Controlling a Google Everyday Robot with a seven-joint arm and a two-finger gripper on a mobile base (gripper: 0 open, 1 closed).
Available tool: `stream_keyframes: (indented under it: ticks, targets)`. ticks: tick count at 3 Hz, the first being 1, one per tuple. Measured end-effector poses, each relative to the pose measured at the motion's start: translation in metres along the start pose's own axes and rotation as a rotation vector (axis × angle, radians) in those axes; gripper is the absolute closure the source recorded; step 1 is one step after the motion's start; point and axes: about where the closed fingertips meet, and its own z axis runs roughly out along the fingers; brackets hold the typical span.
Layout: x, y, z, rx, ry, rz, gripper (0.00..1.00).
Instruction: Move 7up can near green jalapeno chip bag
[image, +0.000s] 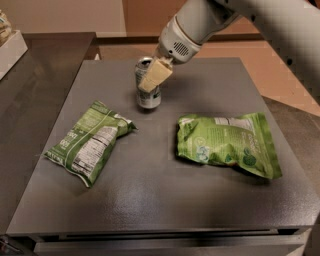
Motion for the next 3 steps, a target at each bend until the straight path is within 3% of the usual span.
stream_keyframes:
  ticks: [1,2,3]
  targets:
    - [-0.007,0.014,0.009,-0.038,-0.009,-0.015,1.0]
    - [-0.009,0.021,0.019,-0.063,-0.013,-0.013,0.82]
    - [-0.008,0.026,0.028,-0.085,-0.015,-0.004,0.58]
